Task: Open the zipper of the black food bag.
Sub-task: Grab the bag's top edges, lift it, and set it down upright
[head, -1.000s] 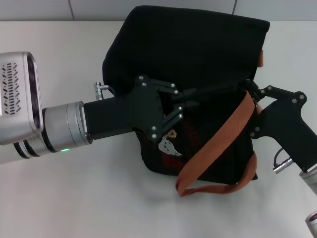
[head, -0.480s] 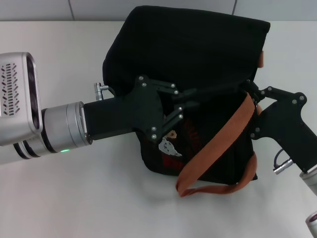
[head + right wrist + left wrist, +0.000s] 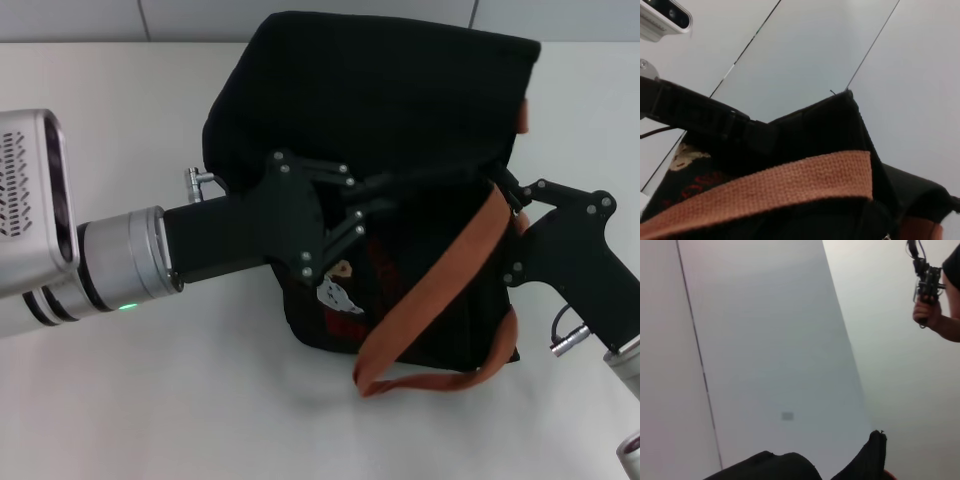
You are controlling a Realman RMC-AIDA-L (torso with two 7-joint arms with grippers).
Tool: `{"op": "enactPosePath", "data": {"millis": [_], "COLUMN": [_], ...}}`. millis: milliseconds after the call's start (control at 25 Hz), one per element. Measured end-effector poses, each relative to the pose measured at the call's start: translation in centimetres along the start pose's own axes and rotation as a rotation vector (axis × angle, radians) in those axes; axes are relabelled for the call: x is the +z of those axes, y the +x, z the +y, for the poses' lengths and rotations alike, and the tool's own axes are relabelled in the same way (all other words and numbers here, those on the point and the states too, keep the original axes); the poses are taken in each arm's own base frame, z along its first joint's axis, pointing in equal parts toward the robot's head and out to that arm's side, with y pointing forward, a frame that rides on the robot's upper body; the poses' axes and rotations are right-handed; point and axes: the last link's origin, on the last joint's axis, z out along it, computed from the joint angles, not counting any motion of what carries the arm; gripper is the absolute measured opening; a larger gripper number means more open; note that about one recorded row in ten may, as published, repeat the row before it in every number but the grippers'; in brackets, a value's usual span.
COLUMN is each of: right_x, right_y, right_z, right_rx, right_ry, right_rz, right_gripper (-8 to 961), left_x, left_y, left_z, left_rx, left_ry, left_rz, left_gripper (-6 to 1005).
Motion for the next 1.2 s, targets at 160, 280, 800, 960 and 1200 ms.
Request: {"op": "enactPosePath", "data": {"millis": [160,280,800,960,1200], "right_x": [-0.1,-0.5,-1.2,-1.3,-1.0], "right_y": [0.0,0.0,0.1,0.3,0.4], "right_z": [0.0,0.2,0.5,0.6,0.7], "right_rx": [0.001,0.003,0.013,0.013,0.037], "right_ry": [0.001,0.005,0.013,0.007,0.005], "right_rz": [0.003,0.011,0.033,0.049,0.053], "right_gripper": [-1,-1,0,0,0], "left_x": [-0.5,-1.4,-4.3,-4.9,-5.0], "left_y": [0.0,0.1,-0.3,-0.4,-0.4], "left_z": [-0.1,-0.4,0.1,0.4,0.6], "left_rx": [-0.004,-0.010,-0.015,-0.020,-0.017], "left_ry": [0.051,0.127,0.287,0.313,0.312], "left_rz": [0.014,0.035,0.046,0.046,0.049], "left_gripper": [98,98,91,94,97]}}
